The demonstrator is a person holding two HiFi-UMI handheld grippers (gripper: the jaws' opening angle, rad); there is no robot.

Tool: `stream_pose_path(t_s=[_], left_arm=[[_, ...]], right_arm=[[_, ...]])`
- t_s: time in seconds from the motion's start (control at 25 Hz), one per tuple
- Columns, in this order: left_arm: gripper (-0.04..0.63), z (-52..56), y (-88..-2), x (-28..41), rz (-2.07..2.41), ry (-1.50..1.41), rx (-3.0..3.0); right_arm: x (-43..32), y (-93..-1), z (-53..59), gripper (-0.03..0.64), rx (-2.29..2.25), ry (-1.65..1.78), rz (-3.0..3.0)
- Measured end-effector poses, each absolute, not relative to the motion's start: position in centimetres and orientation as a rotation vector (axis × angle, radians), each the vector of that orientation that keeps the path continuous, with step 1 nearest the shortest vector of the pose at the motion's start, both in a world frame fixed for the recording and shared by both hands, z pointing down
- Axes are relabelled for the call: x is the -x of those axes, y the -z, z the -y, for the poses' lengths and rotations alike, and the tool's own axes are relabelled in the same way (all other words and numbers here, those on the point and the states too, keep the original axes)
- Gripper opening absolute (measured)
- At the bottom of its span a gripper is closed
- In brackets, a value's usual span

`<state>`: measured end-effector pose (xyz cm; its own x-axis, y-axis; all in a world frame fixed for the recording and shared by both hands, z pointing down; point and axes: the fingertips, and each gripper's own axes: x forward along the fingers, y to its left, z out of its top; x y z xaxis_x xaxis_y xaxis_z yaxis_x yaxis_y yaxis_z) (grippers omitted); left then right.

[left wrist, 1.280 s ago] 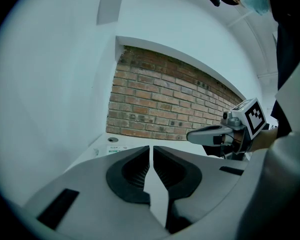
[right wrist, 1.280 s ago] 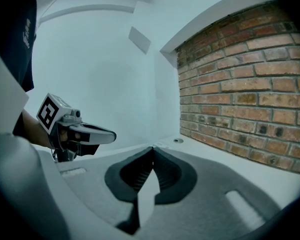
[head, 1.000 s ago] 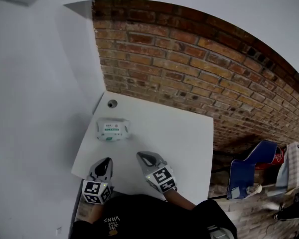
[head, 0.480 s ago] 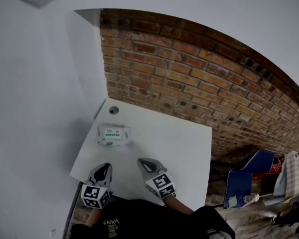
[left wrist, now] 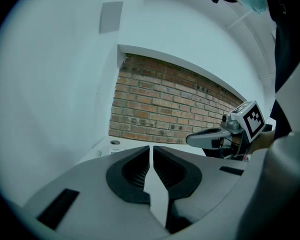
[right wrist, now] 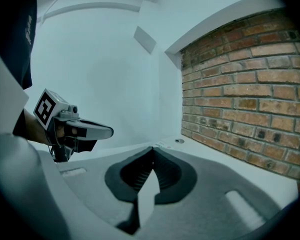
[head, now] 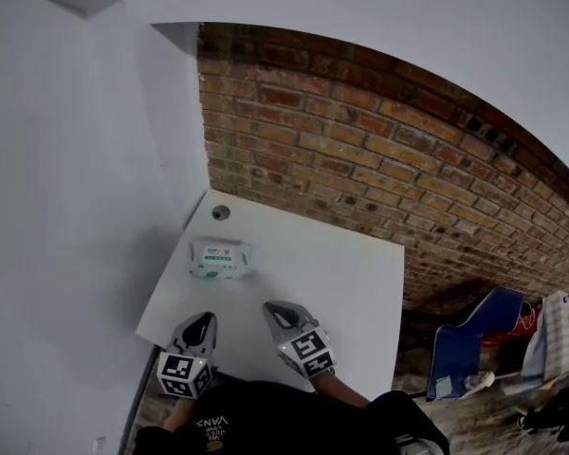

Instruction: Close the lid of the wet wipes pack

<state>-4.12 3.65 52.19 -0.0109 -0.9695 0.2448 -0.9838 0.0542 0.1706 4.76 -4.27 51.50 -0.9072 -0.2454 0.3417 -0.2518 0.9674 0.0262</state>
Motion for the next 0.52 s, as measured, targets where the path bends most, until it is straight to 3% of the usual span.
stream_pose_path(t_s=[0.52], left_arm=[[0.034,-3.85,-51.87,4.26,2.037,-0.071,-1.956]], right_arm=[[-4.4,-51.56,3.82,-0.003,-0.351,-0.03,2.767]])
